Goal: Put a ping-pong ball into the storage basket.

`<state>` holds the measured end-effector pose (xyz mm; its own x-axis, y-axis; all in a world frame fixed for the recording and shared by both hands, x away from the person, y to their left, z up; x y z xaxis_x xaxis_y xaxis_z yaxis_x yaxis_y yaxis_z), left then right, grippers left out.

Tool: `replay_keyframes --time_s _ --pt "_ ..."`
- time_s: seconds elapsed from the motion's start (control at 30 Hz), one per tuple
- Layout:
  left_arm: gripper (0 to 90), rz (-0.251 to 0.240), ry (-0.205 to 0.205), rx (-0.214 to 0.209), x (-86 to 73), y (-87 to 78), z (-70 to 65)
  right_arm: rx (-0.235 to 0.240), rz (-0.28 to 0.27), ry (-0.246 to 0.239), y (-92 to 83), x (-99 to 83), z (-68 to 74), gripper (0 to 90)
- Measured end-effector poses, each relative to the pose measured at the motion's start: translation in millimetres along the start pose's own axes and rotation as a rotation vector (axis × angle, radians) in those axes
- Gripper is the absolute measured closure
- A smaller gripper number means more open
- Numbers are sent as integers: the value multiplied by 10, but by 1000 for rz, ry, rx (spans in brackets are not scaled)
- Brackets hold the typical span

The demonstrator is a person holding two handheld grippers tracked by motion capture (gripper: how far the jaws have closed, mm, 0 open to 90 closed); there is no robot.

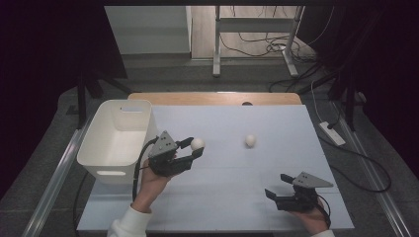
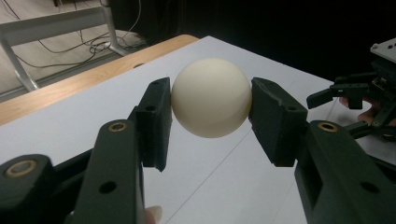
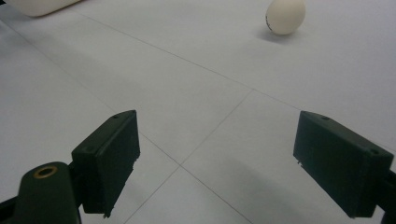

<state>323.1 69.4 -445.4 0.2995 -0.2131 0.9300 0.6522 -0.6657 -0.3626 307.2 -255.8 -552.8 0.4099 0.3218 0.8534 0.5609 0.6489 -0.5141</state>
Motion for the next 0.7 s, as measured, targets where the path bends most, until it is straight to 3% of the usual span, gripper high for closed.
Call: replay_keyframes --time_s 0.7 --pt "508 -12 -6 14 13 -47 45 -4 1 -1 -3 -2 -6 148"
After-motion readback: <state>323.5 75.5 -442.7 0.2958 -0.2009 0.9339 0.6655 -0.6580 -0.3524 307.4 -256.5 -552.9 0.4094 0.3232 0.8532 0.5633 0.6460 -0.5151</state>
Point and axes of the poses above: each handheld gripper's, and its own axes: y roughly forward along the jaws, x roughly out of its top, z roughly to its left, the point moved 7 cm from there along y, roughly forward along the jaws, and after that the axes turned 2 degrees about x, right-handed, at the moved point
